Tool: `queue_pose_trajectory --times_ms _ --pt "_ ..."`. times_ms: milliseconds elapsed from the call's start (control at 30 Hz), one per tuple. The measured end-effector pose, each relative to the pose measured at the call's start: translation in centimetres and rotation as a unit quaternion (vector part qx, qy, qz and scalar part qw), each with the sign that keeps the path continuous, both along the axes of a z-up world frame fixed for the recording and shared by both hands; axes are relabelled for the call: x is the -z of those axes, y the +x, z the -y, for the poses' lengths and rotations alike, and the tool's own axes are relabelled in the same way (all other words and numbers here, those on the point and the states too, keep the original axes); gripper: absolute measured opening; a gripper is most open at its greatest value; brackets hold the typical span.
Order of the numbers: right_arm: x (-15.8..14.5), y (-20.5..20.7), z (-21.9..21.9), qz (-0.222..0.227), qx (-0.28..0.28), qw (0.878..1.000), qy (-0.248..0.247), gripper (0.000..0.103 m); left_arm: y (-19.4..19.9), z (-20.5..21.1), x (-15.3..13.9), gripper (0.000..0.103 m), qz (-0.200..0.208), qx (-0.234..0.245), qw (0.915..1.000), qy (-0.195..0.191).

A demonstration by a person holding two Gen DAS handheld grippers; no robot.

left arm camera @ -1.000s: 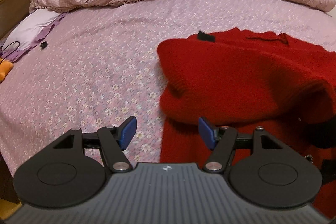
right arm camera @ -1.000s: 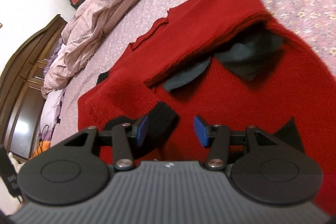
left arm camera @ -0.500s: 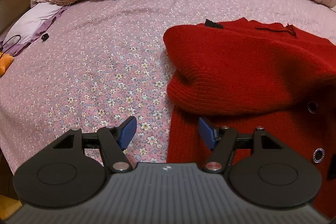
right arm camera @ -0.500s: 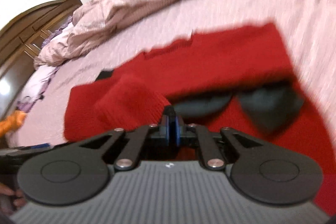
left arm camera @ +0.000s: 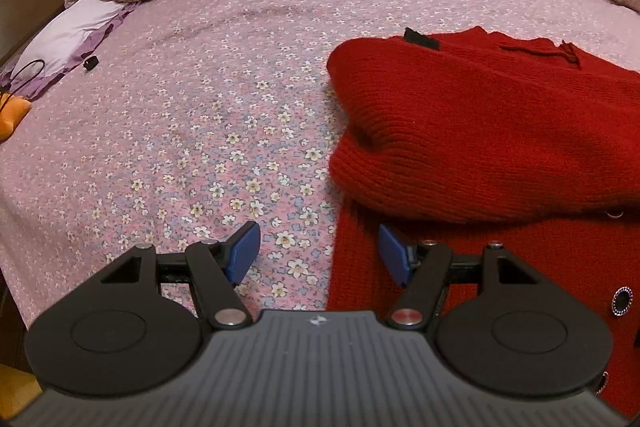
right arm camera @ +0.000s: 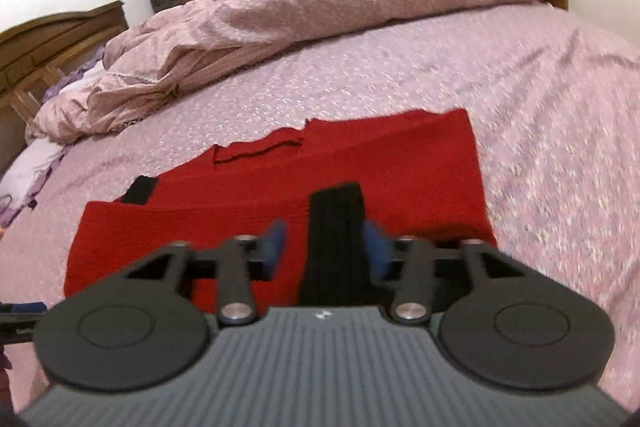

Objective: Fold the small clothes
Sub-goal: 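Grasp the black cuff of the sleeve with the right tool, then lift the held black cuff up with the right tool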

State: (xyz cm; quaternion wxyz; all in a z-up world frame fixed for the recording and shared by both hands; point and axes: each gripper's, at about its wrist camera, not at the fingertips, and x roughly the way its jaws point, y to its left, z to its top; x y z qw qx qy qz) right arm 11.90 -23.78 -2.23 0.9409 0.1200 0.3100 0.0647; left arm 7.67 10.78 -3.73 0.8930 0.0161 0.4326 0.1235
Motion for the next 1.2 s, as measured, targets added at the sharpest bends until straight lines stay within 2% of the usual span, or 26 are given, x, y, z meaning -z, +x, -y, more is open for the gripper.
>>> queue_pose_trajectory --times_ms 167,367,567,633,667,700,733,767,967,1200 --pt "0.7 -0.8 0.4 -0.011 -0.002 1.0 -0.003 0.055 0.2 0.1 0.2 0.07 -0.001 0.0 1.0 0.003" --pt "0.6 1.2 0.2 0.005 -0.026 1.0 -0.014 0.055 0.3 0.1 0.2 0.07 0.003 -0.003 1.0 0.005" --pt "2.2 3.2 -0.9 -0.02 -0.041 0.999 -0.027 0.055 0.5 -0.4 0.0 0.071 0.008 -0.008 0.9999 0.009" --pt "2.6 3.1 -1.4 -0.014 -0.048 0.998 -0.034 0.055 0.6 -0.6 0.1 0.071 0.008 -0.012 0.9999 0.006" --pt "2.6 3.0 -1.6 -0.012 -0.051 0.998 -0.041 0.052 0.5 -0.7 0.1 0.071 0.008 -0.013 0.9999 0.005" --pt "2.4 2.9 -1.7 -0.009 -0.058 0.997 -0.045 0.034 0.5 -0.7 0.1 0.071 0.008 -0.014 0.9999 0.005" --pt "2.2 2.8 -1.7 -0.007 -0.062 0.997 -0.045 0.022 0.5 -0.7 0.1 0.071 0.009 -0.013 0.9999 0.006" --pt "1.8 2.8 -1.6 -0.007 -0.071 0.997 -0.033 0.017 0.5 -0.6 0.1 0.071 0.009 -0.012 0.9999 0.007" --pt "-3.5 2.6 -1.3 0.048 -0.092 0.995 0.009 0.016 0.8 -0.3 0.3 0.071 0.015 -0.008 0.9998 0.005" --pt "-10.1 5.7 -3.2 0.109 -0.118 0.987 0.004 0.015 2.5 0.4 -0.4 0.071 0.056 -0.008 0.9983 -0.015"
